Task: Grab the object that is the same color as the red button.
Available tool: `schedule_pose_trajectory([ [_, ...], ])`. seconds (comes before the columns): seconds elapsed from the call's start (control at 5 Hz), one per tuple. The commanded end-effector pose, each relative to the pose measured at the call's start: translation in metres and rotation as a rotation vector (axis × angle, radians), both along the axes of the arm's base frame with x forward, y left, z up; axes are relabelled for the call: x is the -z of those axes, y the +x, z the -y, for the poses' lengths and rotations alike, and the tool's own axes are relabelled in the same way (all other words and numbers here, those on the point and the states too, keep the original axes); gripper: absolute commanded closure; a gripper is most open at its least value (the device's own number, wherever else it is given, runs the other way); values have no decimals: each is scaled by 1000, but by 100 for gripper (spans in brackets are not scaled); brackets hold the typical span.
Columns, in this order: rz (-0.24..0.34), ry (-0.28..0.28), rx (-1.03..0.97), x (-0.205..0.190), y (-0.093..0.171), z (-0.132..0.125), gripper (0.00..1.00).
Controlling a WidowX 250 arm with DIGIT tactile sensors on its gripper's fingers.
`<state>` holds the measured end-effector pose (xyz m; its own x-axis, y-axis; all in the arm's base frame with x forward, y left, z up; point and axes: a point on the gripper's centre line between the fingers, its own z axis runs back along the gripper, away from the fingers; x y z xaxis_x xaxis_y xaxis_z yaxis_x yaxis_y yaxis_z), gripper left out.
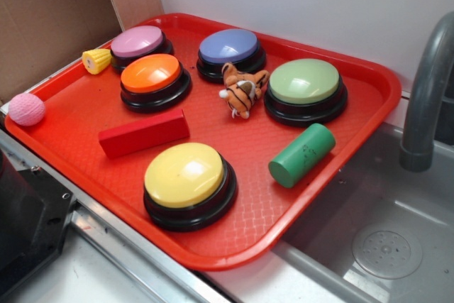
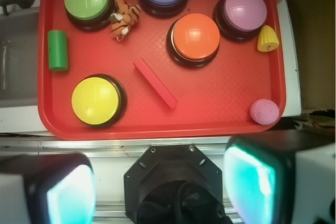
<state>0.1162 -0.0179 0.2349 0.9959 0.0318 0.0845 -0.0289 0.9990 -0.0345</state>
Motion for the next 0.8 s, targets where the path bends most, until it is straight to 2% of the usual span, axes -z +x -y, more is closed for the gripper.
schedule_pose_trajectory([
  [0.0, 0, 0, 0, 0, 0, 0, 0],
  [0.2, 32, 28, 238, 18, 16, 3, 0],
  [0.4, 94, 22, 479, 35, 29, 4, 0],
  [0.6, 145, -41, 647, 65, 38, 1, 0],
])
